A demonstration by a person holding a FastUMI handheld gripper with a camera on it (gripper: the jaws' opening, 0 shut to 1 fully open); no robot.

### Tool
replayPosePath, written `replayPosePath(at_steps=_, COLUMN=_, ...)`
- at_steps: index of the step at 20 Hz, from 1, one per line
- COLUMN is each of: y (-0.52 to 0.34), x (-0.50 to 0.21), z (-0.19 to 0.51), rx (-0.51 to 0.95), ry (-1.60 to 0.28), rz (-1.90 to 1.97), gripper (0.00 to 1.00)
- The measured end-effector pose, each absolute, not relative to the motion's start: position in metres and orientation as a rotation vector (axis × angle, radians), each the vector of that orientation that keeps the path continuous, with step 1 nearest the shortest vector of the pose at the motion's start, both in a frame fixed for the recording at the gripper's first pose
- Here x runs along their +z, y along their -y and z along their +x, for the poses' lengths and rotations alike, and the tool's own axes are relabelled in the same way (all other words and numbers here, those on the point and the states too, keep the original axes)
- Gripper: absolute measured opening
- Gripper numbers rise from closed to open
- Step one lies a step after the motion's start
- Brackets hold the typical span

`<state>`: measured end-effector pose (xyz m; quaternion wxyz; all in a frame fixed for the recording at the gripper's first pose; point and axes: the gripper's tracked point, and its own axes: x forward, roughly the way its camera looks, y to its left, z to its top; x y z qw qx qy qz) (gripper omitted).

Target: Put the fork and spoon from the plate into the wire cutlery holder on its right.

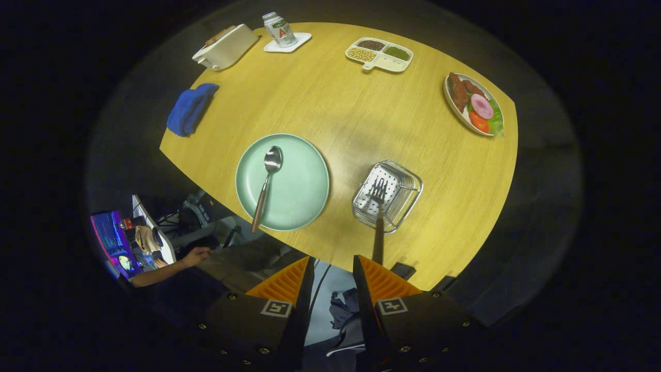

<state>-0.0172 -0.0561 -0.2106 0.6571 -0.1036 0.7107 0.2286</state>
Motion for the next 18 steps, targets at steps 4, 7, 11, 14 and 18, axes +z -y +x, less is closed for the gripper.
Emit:
replayPosePath(at_steps=4, y=0.018, x=-0.229, z=-0.043, rx=0.561, ry=-1.611, rz=-0.208, gripper=0.46)
replayPosePath(at_steps=7, y=-0.005, x=-0.240, z=-0.061, rx=0.603, ry=-1.635, rz=-0.203, gripper=0.46)
replayPosePath(at_steps=11, y=-0.030, x=-0.258, z=-0.066, rx=0.605, ry=-1.630, rz=-0.196, gripper=0.46)
replayPosePath(at_steps=14, y=-0.051, x=-0.275, z=-0.067, rx=0.600, ry=-1.627, rz=-0.189, gripper=0.45)
replayPosePath(at_steps=18, y=-0.077, x=-0.298, z=-0.063, rx=0.575, ry=-1.626, rz=-0.156, gripper=0.46)
